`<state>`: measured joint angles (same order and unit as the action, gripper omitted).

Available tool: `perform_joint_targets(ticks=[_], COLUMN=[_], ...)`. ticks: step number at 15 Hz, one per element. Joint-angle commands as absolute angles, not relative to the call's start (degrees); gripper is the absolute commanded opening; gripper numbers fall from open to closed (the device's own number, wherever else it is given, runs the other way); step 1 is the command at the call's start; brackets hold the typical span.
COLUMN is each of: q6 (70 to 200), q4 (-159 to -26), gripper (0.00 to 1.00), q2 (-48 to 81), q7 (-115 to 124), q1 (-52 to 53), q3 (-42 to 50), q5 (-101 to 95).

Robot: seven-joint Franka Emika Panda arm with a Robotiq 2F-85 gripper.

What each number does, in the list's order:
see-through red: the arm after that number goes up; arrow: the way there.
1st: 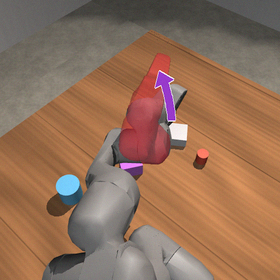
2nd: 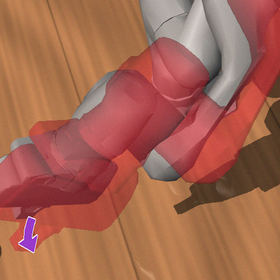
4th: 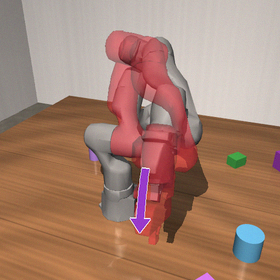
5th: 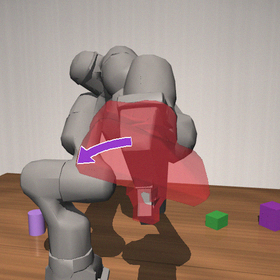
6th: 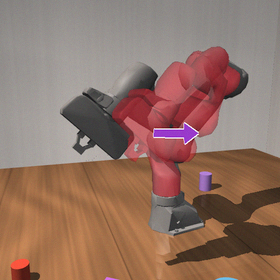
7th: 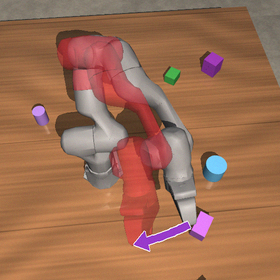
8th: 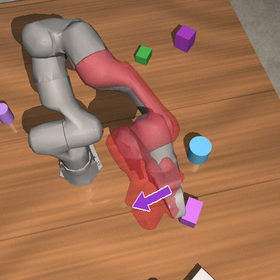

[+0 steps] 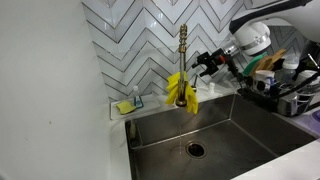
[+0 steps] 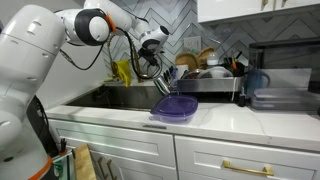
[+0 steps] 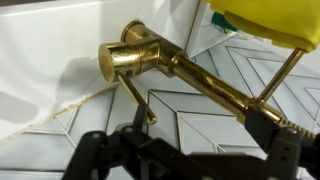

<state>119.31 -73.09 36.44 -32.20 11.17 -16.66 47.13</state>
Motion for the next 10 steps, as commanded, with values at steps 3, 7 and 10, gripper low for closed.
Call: perform_joint_targets(ticks=[3,7,10], q6=[120.9,120.4,119.5], q4=[-68.8,-67.7,-66.9], gripper=[1.00,1.00,1.00], q2=[40.3,41.3,42.1], q7=[-31.7,-31.9,-32.0], q1=[11.7,11.9,11.6], q3=[-18.2,-18.3,-19.2], q5=[46.8,47.7,48.9])
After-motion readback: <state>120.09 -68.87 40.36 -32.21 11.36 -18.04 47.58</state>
